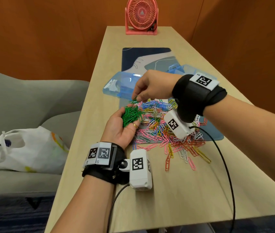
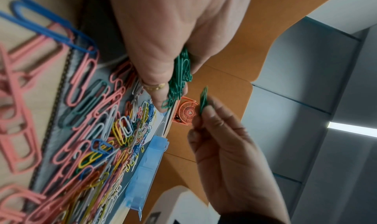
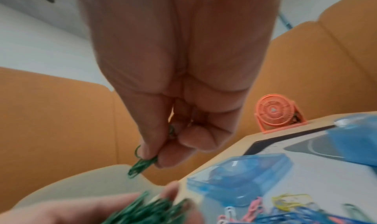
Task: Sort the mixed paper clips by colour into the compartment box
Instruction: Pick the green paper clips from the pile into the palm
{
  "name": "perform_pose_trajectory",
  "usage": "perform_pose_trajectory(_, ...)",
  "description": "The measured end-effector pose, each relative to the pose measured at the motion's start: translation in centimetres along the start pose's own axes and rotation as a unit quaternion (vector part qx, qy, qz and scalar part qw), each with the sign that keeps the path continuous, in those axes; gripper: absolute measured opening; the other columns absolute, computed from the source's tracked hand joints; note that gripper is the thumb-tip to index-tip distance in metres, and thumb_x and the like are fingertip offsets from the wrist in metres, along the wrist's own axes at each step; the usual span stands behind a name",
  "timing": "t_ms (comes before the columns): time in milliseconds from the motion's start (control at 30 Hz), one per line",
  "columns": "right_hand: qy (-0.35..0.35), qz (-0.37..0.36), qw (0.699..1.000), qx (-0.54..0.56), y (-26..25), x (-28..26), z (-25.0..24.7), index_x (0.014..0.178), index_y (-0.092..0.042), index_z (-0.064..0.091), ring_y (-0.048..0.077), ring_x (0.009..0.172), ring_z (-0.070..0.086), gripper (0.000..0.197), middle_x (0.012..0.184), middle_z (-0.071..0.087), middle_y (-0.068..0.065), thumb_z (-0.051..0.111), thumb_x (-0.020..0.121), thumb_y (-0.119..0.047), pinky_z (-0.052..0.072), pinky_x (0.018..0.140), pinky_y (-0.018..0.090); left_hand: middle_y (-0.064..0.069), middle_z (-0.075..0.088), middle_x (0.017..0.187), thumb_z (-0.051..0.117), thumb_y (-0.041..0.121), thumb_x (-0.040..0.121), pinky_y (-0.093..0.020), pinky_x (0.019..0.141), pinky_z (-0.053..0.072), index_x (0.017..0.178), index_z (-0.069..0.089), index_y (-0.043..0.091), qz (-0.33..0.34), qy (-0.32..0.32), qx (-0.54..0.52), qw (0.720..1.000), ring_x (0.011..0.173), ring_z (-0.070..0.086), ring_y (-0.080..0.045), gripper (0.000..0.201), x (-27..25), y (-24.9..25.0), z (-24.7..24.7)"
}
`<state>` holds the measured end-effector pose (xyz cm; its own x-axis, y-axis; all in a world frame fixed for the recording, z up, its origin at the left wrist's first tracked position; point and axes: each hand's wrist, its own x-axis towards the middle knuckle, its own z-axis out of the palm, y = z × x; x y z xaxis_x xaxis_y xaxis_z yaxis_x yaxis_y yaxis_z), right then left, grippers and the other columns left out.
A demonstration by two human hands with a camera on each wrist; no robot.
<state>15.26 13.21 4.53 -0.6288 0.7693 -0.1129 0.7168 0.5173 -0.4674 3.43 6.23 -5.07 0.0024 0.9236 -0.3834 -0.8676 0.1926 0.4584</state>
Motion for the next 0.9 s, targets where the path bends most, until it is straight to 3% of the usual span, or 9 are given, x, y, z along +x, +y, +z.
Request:
perform_pose_trajectory(100,-0.026,-0.02,0.999,-0.018,-1.6,-0.1,0.9,0.096,-0.022,0.072,-0.011,0.044,0.052,0.015,0.067,0.062,-0.011,0.067,0.086,-0.013,0.039,0.048,0.003,-0.02,0.066,0.081,0.034,0.011,0.1,-0.046,0.107,0.035,0.09,0.056,-0.004,-0.012,-0.015,-0.041,0.999,0.086,0.059,-0.03,0.029,-0.2,0.1,-0.1)
perform_pose_trajectory(200,-0.014,-0.024,0.999,-0.026,-2.1,0.2,1.6,0.099,-0.017,0.072,-0.009,0.043,0.053,0.017,0.073,0.067,-0.005,0.068,0.084,-0.011,0.04,0.048,0.002,-0.021,0.061,0.094,0.034,0.012,0.099,-0.045,0.108,0.034,0.092,0.055,-0.004,-0.017,-0.023,-0.069,0.997,0.09,0.057,-0.032,0.027,-0.3,0.2,-0.2)
perform_pose_trajectory(333,0.023,-0.005,0.999,-0.022,-1.4,0.1,0.6,0.091,-0.018,0.072,-0.007,0.044,0.055,0.013,0.067,0.067,-0.003,0.066,0.084,-0.009,0.042,0.05,0.004,-0.019,0.064,0.082,0.034,0.013,0.1,-0.046,0.099,0.042,0.086,0.058,-0.003,-0.006,-0.019,-0.047,0.999,0.084,0.058,-0.033,0.032,-0.5,0.2,-0.1)
perform_pose_trajectory(433,0.022,0.033,0.998,-0.048,0.0,-0.5,-0.1,0.088,-0.017,0.072,-0.001,0.05,0.057,0.011,0.067,0.066,-0.004,0.066,0.084,-0.008,0.044,0.05,0.009,-0.019,0.058,0.095,0.034,0.013,0.099,-0.044,0.084,0.048,0.089,0.057,-0.001,-0.002,-0.015,-0.035,0.999,0.086,0.058,-0.033,0.029,-0.4,0.3,-0.1)
perform_pose_trajectory(533,-0.022,0.061,0.993,-0.103,1.2,-1.1,0.7,0.089,-0.017,0.074,0.006,0.064,0.059,0.011,0.073,0.067,-0.005,0.069,0.082,-0.01,0.046,0.062,0.019,-0.018,0.057,0.1,0.035,0.013,0.099,-0.041,0.086,0.047,0.091,0.058,0.0,0.005,-0.013,-0.024,1.0,0.088,0.058,-0.031,0.027,-0.2,0.5,-0.3)
perform_pose_trajectory(633,-0.058,0.07,0.987,-0.134,2.2,-1.6,2.0,0.088,-0.018,0.073,0.001,0.064,0.054,0.008,0.069,0.061,-0.013,0.071,0.082,-0.013,0.044,0.063,0.02,-0.019,0.058,0.097,0.034,0.013,0.099,-0.04,0.083,0.048,0.091,0.058,0.001,0.014,-0.013,-0.011,1.0,0.086,0.06,-0.031,0.028,-0.3,0.3,-0.4)
perform_pose_trajectory(733,-0.055,0.079,0.983,-0.159,3.1,-1.8,2.4,0.09,-0.015,0.073,0.008,0.071,0.056,0.008,0.075,0.063,-0.008,0.067,0.084,-0.014,0.042,0.069,0.022,-0.018,0.058,0.096,0.033,0.014,0.1,-0.04,0.082,0.048,0.091,0.058,0.001,0.016,-0.013,-0.013,1.0,0.086,0.06,-0.031,0.028,-0.4,0.2,-0.3)
perform_pose_trajectory(900,-0.069,0.114,0.976,-0.173,4.3,-2.0,1.8,0.086,-0.016,0.072,0.014,0.075,0.06,0.014,0.079,0.066,-0.002,0.072,0.077,-0.005,0.046,0.068,0.023,-0.018,0.059,0.095,0.036,0.012,0.099,-0.041,0.075,0.053,0.092,0.057,0.0,0.011,-0.018,-0.012,1.0,0.086,0.06,-0.031,0.026,-0.3,0.0,-0.2)
